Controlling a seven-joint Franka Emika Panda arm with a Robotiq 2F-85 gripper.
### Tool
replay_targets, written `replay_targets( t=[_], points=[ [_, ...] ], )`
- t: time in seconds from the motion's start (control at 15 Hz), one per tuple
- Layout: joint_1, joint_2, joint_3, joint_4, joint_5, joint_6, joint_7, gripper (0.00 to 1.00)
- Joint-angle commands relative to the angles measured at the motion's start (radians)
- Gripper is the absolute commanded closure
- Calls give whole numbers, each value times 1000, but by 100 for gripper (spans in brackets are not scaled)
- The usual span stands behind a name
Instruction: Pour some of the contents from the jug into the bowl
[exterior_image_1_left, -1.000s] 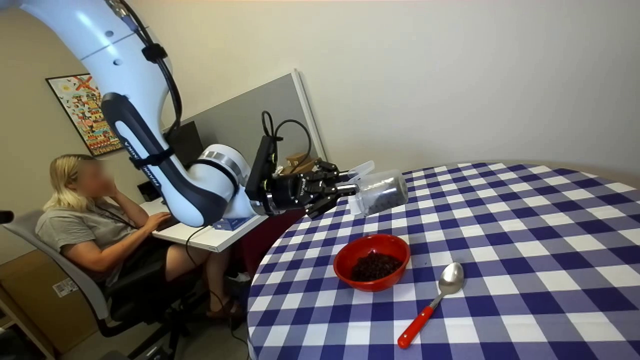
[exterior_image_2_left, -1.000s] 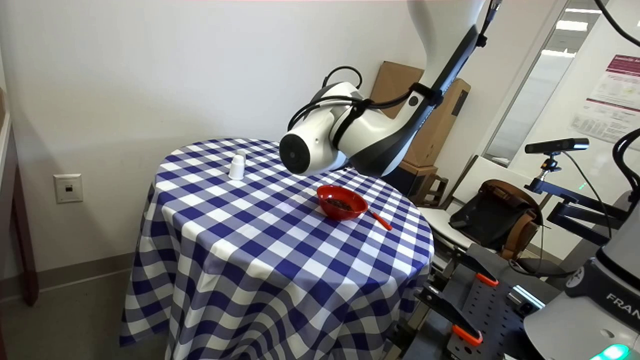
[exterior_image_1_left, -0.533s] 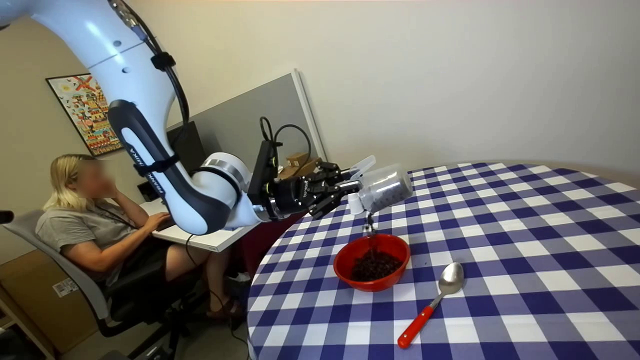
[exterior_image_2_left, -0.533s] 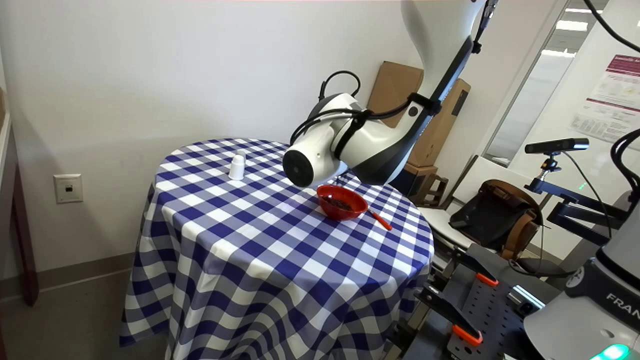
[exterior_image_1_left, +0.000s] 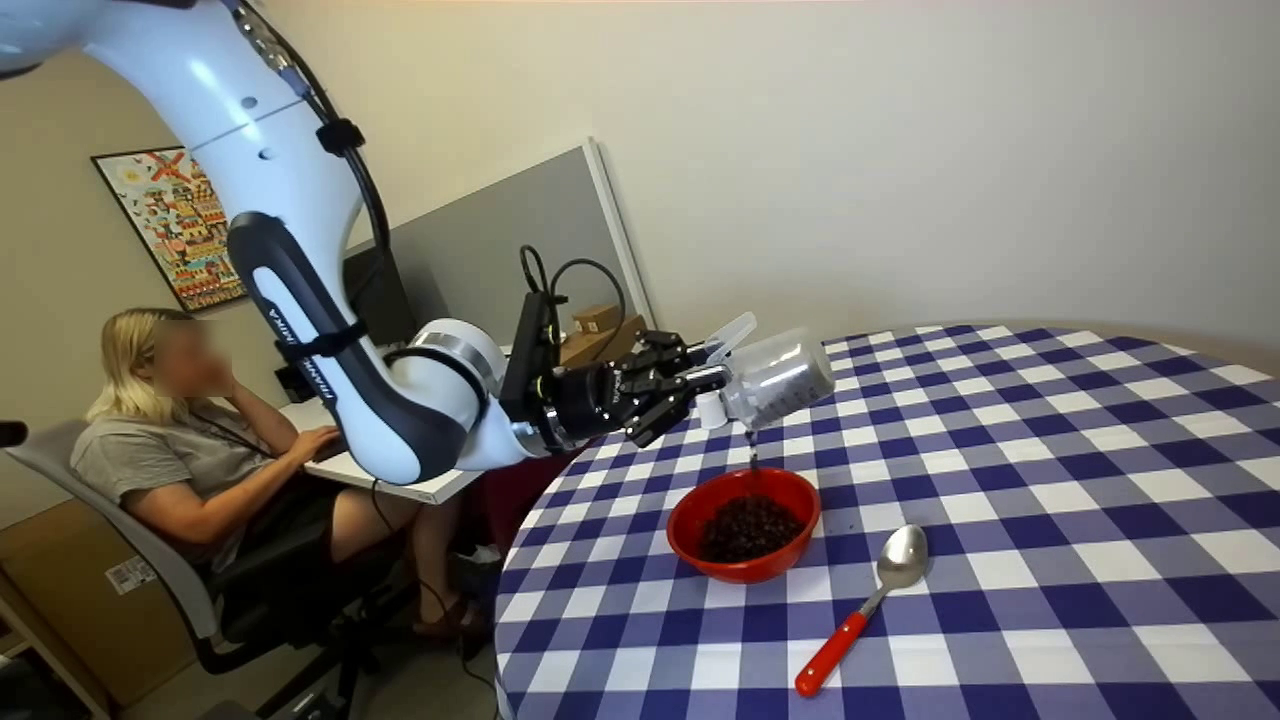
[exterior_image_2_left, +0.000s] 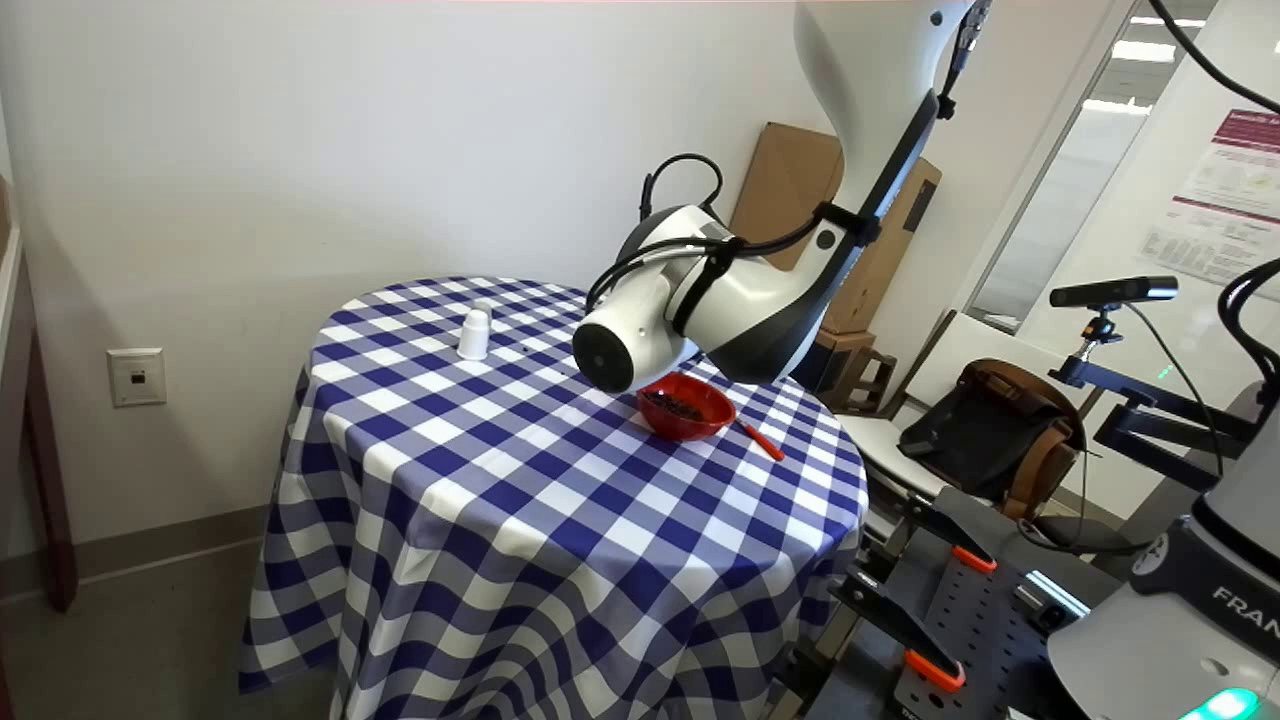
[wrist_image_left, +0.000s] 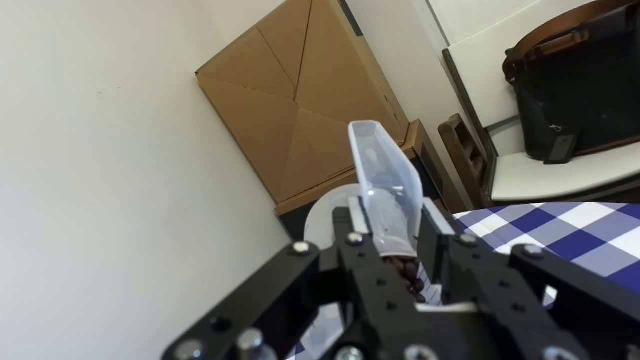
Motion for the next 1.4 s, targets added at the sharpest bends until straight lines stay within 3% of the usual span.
replay_targets(
  t=[0.0,0.73,1.33],
  points=[
    [-8,11,4,-7,-36,-45,27,88],
    [-17,11,11,-15,-33,-55,32,88],
    [-92,-32,73,-14,124,94,10,89]
  ],
)
